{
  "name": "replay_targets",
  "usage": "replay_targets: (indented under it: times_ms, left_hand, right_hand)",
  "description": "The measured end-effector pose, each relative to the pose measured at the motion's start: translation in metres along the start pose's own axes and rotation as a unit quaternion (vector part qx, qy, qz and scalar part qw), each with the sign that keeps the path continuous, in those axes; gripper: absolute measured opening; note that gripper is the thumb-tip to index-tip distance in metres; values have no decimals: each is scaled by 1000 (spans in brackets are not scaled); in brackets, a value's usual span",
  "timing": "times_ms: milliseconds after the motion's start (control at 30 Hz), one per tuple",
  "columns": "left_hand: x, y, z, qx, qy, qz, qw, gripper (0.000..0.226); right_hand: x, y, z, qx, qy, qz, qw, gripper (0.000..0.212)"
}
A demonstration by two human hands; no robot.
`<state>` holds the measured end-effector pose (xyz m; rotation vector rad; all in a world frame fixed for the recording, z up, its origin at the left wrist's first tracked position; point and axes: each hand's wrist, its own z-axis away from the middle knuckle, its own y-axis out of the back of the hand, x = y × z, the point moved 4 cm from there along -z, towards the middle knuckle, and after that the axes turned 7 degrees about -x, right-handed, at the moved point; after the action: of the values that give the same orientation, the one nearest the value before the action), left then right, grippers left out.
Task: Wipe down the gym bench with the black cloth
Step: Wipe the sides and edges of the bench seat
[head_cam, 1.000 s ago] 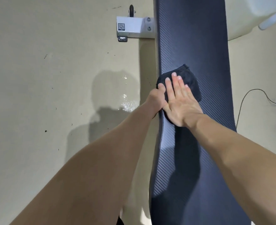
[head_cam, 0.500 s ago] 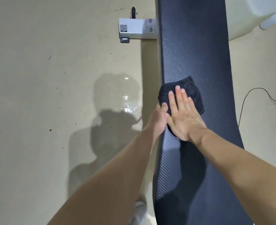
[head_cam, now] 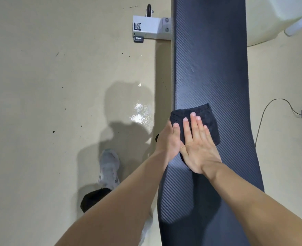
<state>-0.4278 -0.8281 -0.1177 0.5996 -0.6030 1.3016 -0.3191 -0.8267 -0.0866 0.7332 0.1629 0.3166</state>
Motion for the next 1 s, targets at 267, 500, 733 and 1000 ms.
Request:
replay_targets:
  times_ms: [267, 500, 733, 1000]
  left_hand:
    - [48, 23, -78, 34, 10, 32, 999, 66]
    - [149, 80, -156, 22, 52, 49, 997, 55]
    - [244, 139, -232, 21, 58, 1, 998, 49]
    - [236, 141, -241, 15, 40, -2, 999, 50]
  right_hand:
    - [20, 79, -73, 2, 11, -2, 1000, 66]
    - [15, 161, -155, 8, -36, -36, 999, 72]
    - [21, 252, -243, 22, -63, -40, 997, 76]
    - [25, 262, -258, 35, -69, -40, 996, 78]
